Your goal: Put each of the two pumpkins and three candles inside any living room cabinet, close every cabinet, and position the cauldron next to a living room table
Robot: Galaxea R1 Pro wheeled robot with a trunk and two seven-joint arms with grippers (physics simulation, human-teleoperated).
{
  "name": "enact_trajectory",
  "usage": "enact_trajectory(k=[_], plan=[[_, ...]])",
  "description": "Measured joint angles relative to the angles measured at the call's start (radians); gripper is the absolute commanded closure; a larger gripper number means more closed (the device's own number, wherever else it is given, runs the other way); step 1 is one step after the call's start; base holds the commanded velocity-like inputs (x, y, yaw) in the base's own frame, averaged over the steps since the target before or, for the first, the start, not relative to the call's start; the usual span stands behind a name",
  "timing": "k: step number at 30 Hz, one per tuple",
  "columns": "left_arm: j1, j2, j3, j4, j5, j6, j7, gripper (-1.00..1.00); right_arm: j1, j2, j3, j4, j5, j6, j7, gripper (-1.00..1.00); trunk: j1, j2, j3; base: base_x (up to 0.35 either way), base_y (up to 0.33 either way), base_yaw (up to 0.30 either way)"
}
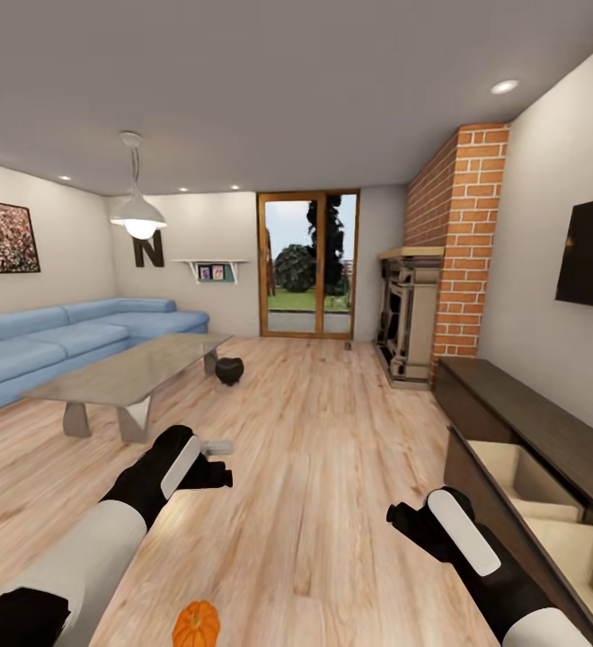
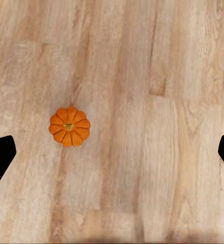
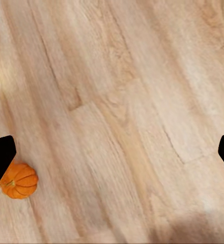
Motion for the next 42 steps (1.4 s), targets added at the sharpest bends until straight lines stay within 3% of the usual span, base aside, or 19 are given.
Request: enact_trajectory(k=[21,42], plan=[[0.001,0.0,0.0,-0.002,0.0,0.0,0.0,-1.0,0.0,0.001,0.0,-0.001,0.0,0.0,0.0,-1.0,0.0,0.0,-0.002,0.318,-0.009,-0.116],[0.0,0.0,0.0,0.0,0.0,0.0,0.0,-1.0,0.0,0.003,0.002,-0.001,-0.002,0.001,0.0,-1.0,0.0,0.0,-0.006,0.258,-0.166,0.018]])
